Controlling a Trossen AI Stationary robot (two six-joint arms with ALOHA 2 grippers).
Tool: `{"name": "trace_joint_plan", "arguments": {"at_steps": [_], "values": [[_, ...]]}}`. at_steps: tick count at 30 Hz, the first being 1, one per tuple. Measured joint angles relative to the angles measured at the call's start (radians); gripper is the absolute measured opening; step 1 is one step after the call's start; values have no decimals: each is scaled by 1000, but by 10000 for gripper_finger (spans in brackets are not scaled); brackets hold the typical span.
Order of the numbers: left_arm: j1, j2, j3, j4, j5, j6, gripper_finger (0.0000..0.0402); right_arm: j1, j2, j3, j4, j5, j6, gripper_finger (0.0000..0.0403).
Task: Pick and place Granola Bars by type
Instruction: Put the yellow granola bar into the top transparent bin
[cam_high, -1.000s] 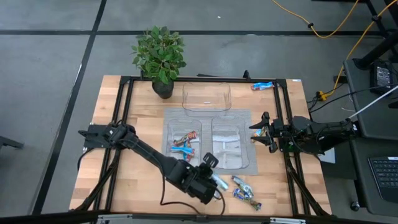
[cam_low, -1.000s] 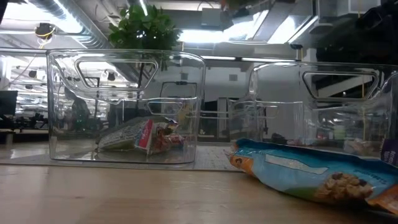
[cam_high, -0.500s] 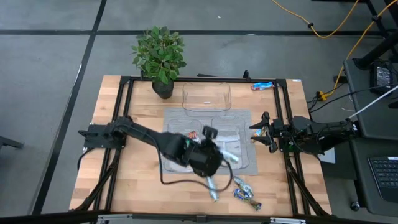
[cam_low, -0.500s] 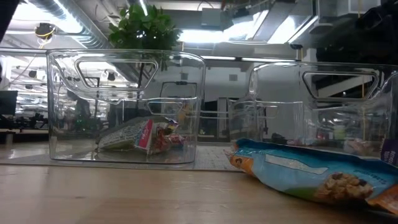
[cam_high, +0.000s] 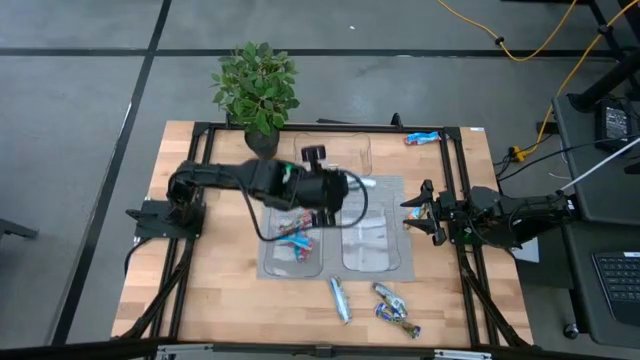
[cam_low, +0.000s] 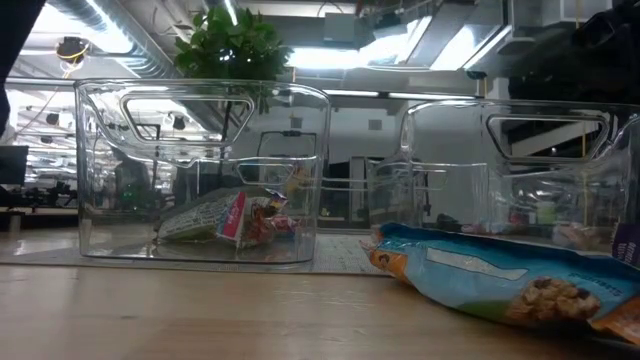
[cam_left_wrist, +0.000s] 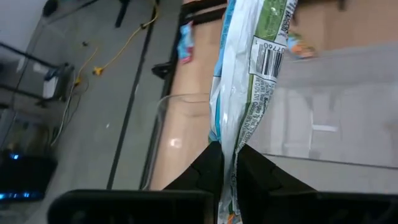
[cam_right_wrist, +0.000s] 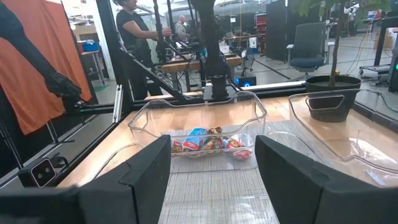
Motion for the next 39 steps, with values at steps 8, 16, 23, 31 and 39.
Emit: {"name": "trace_joint_plan", "arguments": {"at_steps": [8,16,23,31,39], "values": [[109,-29,0,-22,-8,-23,24,0,0,0,0,0,-2,236],[241,-34,0,-138,-19,-59,21,0,0,0,0,0,0,236],[360,-34,0,-153,11,30,22,0,0,0,0,0,0,236],[479,-34,-20,-76,155,164,23,0,0,0,0,0,0,236],[531,-33,-80,56,249,265,22,0,0,0,0,0,-1,236]]}}
